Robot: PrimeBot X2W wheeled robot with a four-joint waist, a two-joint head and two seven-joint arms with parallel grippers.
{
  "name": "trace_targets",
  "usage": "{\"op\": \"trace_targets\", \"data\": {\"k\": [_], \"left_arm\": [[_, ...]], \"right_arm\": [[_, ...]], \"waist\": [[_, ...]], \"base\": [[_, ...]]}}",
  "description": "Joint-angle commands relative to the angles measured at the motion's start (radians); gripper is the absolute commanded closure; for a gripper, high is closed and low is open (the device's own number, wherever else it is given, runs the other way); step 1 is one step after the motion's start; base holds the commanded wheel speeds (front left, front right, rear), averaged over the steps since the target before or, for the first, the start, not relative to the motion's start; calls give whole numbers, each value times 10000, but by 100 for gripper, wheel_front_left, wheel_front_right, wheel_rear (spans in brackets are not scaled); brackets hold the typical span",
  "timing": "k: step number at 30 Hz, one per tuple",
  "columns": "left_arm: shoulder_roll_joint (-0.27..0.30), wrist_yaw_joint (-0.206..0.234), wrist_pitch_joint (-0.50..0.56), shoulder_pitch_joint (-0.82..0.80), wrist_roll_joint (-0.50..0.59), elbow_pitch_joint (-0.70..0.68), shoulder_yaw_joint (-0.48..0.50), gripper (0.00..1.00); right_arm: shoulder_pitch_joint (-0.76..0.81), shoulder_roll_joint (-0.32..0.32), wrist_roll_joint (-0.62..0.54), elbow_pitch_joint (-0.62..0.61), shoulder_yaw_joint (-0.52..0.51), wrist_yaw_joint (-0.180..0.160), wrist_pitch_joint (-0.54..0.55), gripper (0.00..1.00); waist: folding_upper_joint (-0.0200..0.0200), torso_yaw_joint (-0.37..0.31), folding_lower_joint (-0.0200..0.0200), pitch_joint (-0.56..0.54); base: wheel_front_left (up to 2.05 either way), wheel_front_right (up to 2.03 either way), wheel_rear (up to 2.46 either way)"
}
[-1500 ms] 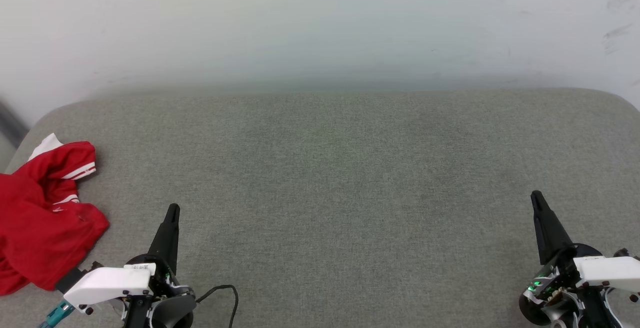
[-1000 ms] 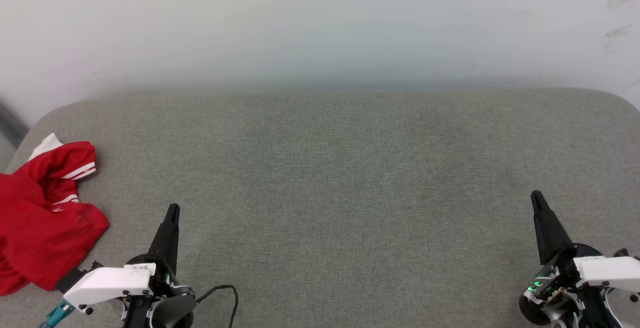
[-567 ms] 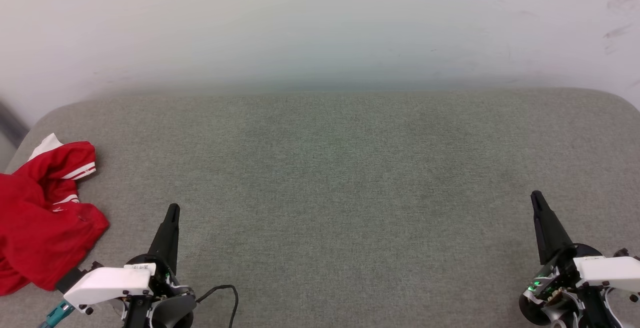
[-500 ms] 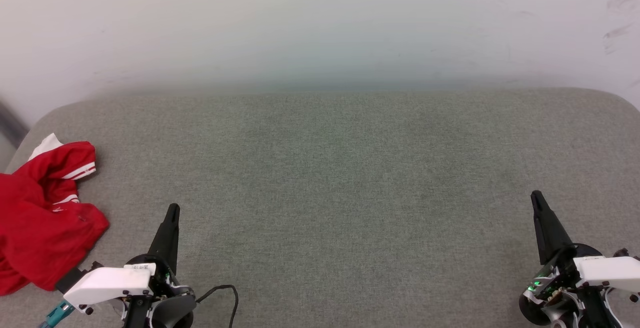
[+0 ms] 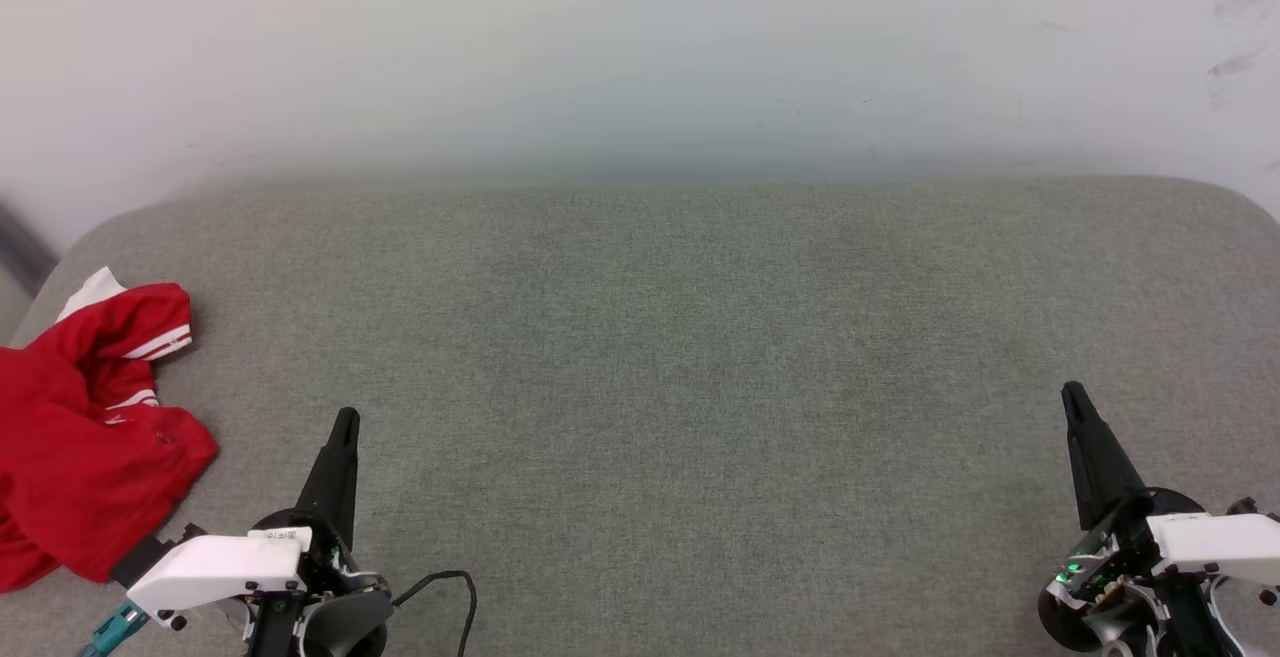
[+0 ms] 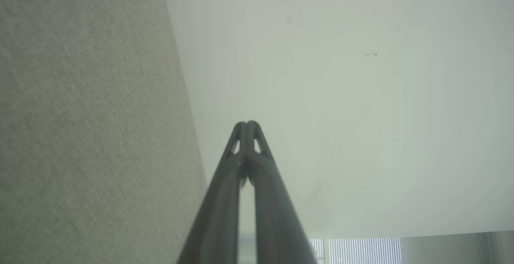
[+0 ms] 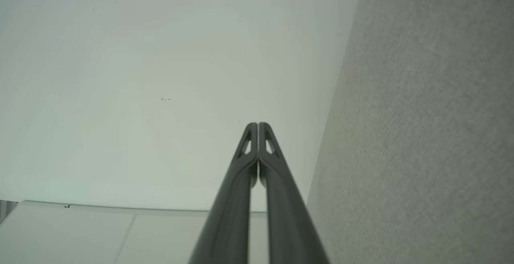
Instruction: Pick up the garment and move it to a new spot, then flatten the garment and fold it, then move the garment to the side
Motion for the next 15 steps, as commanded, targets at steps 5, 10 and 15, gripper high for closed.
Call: {"op": "trace_targets", "data": {"k": [5,10,15], "left_arm": [[-14,-30,16,-56,11,-4,14,100],[-17,4,-43,119,-7,153,-74,0],[-15,4,-301,66,-20,-5,-383,0]], "right_arm": [[-105,43,17,10,12,-3,1,100],[132,4,-14,149,27,-2,-35,0],[146,5,-119,-9,186,-2,-268,0]], "waist": [[0,0,0,0],[0,-1,0,2],[0,6,0,2]], "base": [[0,0,0],[0,0,0],[0,0,0]]}}
